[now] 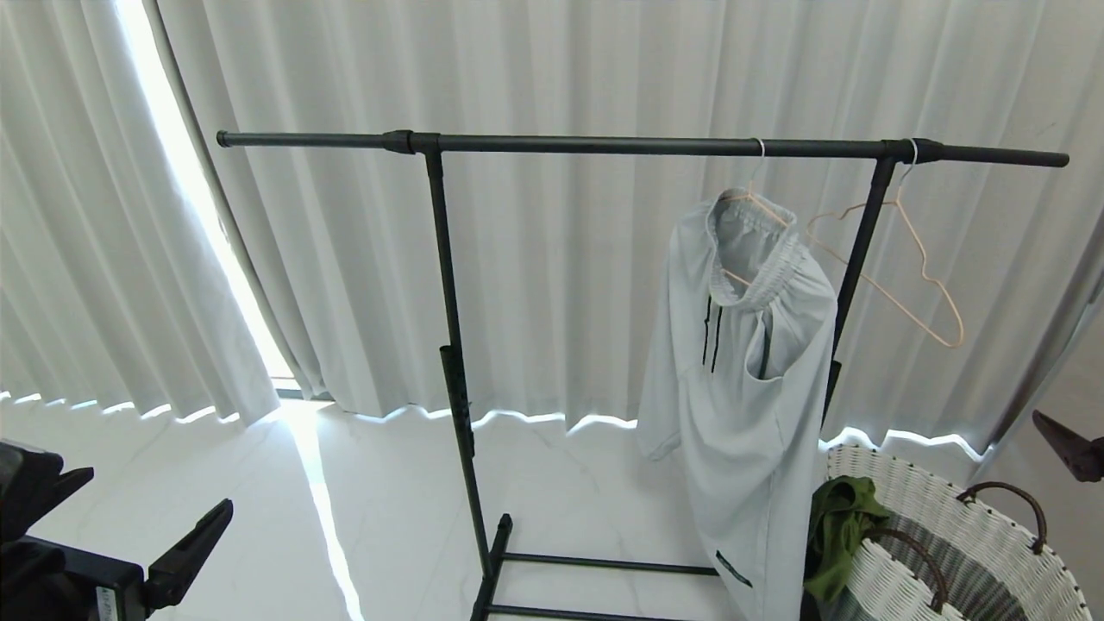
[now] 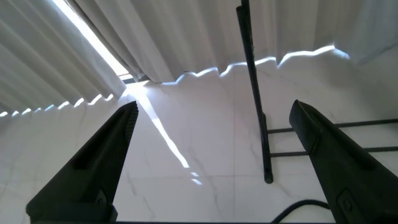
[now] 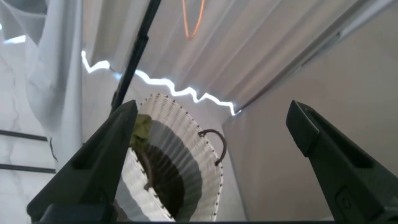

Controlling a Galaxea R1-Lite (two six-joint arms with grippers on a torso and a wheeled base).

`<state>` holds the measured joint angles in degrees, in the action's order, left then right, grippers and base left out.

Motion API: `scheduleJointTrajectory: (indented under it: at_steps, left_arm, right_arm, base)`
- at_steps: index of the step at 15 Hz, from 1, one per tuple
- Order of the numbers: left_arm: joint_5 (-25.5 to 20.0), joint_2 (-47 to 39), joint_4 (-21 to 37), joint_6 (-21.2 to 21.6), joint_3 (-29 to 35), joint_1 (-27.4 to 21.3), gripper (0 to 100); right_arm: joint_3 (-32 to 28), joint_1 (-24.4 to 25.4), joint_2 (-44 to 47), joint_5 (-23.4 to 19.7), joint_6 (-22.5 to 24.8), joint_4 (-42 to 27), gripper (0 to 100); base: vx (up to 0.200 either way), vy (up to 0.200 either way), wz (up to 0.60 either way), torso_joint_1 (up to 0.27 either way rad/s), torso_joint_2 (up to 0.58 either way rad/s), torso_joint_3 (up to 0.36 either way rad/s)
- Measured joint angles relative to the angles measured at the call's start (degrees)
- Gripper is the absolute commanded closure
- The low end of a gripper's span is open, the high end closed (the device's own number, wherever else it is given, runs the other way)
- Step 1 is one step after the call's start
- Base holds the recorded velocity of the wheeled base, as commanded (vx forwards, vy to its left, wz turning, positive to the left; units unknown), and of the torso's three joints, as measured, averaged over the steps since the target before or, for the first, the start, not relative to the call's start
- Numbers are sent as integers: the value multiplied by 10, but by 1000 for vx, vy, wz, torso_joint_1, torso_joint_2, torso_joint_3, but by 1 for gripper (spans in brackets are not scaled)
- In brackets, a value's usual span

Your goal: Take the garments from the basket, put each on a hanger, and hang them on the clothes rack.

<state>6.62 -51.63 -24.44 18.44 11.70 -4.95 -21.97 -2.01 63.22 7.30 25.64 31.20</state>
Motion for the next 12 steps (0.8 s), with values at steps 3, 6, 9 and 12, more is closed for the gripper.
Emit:
scheduleJointTrajectory:
  at_steps: [3,6,9,12]
  left_arm:
    - [0,-18,-1,3,17,-9,0]
    - [0,-24,-1,3,19,-15,0]
    - [0,-26,0,4,19,-16,0]
    - [0,-25,0,5,19,-16,0]
  right_arm:
    - [3,0,0,0,0,0,0]
    - [8,0,0,0,-1,0,0]
    - [9,0,0,0,0,0,0]
    - [10,0,0,0,0,0,0]
  base:
    - [0,0,0,-198,478,282]
    - [0,0,0,-183,474,289]
    - [0,0,0,-160,458,295]
    - [0,0,0,-136,439,297]
